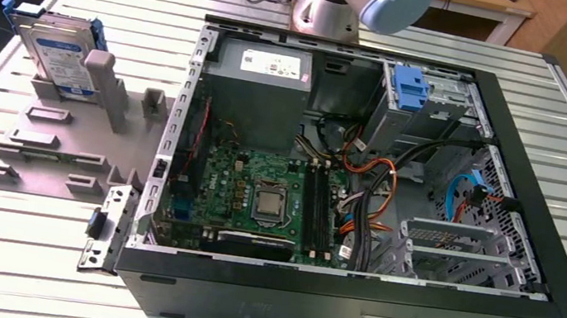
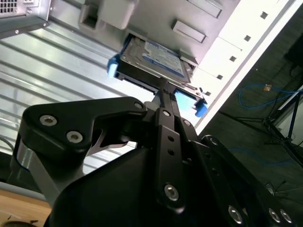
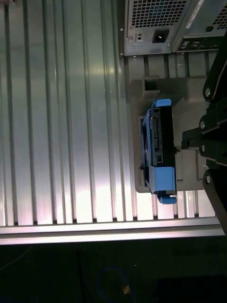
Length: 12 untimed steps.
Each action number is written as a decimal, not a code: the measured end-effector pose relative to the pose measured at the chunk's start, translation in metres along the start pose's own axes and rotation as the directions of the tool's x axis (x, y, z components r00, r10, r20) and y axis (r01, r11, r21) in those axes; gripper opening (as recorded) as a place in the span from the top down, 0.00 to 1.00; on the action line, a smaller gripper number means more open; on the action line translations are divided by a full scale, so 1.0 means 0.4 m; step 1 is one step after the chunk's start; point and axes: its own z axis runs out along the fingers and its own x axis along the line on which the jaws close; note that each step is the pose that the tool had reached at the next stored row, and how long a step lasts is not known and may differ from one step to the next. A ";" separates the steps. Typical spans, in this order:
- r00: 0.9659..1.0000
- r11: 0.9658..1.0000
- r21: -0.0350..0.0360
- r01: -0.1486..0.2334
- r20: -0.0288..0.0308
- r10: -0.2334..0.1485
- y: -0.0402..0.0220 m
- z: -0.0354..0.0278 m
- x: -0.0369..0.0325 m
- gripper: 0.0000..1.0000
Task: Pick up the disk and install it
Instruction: 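Reach for the disk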
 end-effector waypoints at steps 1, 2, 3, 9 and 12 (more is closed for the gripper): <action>1.000 1.000 0.000 0.000 0.000 0.000 0.002 0.001 0.010 0.89; 1.000 1.000 0.000 0.000 0.000 0.000 0.003 0.003 0.020 0.89; 1.000 1.000 0.000 0.000 -0.001 0.000 0.004 0.004 0.029 0.89; 1.000 1.000 0.000 0.013 -0.002 -0.013 0.002 0.009 0.055 0.89; 1.000 1.000 0.000 0.031 -0.003 -0.031 0.001 0.011 0.063 0.89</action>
